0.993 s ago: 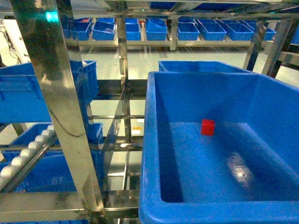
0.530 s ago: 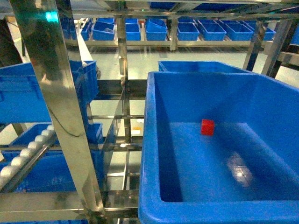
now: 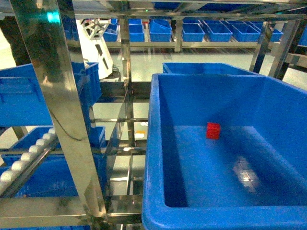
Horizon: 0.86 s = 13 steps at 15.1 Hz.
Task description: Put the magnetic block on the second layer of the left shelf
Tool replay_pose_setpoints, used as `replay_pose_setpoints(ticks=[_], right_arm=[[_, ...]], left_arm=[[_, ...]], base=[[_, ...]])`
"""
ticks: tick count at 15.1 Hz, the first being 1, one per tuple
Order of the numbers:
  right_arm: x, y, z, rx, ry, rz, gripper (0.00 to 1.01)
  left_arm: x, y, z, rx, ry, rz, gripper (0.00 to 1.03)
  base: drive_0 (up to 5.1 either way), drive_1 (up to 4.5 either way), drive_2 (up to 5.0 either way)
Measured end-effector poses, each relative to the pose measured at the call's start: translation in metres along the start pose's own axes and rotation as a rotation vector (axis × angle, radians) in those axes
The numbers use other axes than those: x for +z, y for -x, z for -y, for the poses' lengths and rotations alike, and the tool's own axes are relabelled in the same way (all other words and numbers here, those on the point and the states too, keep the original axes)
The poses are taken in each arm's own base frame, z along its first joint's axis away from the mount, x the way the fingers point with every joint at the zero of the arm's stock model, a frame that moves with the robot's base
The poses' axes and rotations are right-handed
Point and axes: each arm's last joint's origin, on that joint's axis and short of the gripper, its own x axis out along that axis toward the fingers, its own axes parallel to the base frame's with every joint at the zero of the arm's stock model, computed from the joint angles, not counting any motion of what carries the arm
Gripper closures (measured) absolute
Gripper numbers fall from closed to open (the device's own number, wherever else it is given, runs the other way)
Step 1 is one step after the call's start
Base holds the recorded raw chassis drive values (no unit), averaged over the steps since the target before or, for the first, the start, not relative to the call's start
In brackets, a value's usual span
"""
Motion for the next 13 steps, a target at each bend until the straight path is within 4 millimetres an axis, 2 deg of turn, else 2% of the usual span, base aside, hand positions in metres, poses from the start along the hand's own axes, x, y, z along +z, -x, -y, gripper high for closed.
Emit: replay_pose_setpoints(ticks=[13], right_arm=[[0.0,0.0,0.0,0.0,0.0,0.0,0.03]], left_arm=[[-0.0001,0.0,0.0,0.0,0.0,0.0,0.05]], base=[[0.0,0.0,0.0]])
